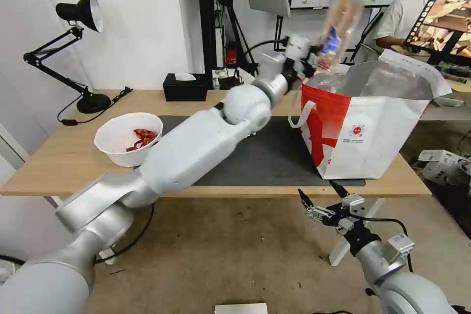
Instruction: Pick up the trash from the table and place it into the takeout bag.
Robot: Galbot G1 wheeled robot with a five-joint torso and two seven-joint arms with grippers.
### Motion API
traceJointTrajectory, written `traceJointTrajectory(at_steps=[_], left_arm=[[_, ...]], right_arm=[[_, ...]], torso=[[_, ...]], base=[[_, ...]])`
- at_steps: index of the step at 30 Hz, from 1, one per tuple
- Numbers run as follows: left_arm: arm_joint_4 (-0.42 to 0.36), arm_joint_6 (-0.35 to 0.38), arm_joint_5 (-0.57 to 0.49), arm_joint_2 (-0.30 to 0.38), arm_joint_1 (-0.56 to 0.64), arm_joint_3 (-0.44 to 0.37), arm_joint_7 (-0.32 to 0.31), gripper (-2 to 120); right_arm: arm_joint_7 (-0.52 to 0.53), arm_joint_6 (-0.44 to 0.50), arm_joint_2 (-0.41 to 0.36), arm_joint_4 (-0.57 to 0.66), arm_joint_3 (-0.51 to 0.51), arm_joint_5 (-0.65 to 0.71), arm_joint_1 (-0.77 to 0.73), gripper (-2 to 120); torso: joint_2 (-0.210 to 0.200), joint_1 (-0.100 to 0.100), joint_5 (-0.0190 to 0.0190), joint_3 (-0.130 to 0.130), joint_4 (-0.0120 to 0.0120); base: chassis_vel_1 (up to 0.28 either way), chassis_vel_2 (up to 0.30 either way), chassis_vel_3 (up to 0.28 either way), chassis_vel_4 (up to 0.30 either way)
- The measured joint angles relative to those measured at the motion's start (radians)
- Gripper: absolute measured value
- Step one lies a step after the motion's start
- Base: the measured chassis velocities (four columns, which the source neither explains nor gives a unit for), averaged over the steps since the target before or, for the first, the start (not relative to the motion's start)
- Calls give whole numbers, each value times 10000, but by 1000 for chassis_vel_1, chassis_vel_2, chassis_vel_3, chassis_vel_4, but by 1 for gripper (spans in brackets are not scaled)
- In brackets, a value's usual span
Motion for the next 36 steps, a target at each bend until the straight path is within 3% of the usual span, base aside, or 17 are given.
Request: traceJointTrajectory(at_steps=[6,8,11,14,21,27,29,31,32,35,36], left_arm=[[196,-22,172,-81,-90,286,64,0],[125,-22,-2,-58,-144,350,46,9],[61,-22,-176,-54,-165,354,31,15],[-156,-17,-666,-17,-207,346,-92,31],[-616,4,-1055,269,-235,258,-325,55],[-1265,22,-1256,615,-80,80,-430,74],[-1636,34,-1313,894,106,-28,-489,80],[-2564,49,-1488,1762,924,-454,-759,93],[-2564,49,-1488,1762,924,-454,-759,93],[-3529,87,-1379,2848,2307,-1223,-923,99],[-3529,87,-1379,2848,2307,-1223,-923,99]], right_arm=[[-31,60,90,4,-24,-121,-105,100],[-38,89,104,4,-30,-145,-138,100],[-44,95,109,1,-36,-149,-146,100],[-85,104,116,-30,-90,-154,-137,100],[-117,107,235,2,-249,-187,-136,100],[-235,129,582,388,250,-248,-558,100],[-241,147,644,469,332,-268,-602,100],[-224,242,687,520,346,-276,-571,100],[-224,242,687,520,346,-276,-571,100],[-188,550,714,523,365,-302,-558,100],[-188,550,714,523,365,-302,-558,100]], torso=[[0,-1,-2,-1,0],[1,-1,-2,-1,0],[0,-1,-2,-1,0],[0,-1,-2,-1,-1],[0,0,-3,-1,2],[1,-1,-3,-2,-6],[1,-2,-3,-3,-8],[2,-2,-6,-2,3],[2,-2,-6,-2,3],[1,-2,-7,-3,0],[1,-2,-7,-3,0]], base=[[0,0,0,0],[0,0,0,0],[0,0,0,0],[0,0,0,0],[0,0,0,0],[0,0,0,0],[0,0,0,0],[0,0,0,0],[0,0,0,0],[0,0,0,0],[0,0,0,0]])
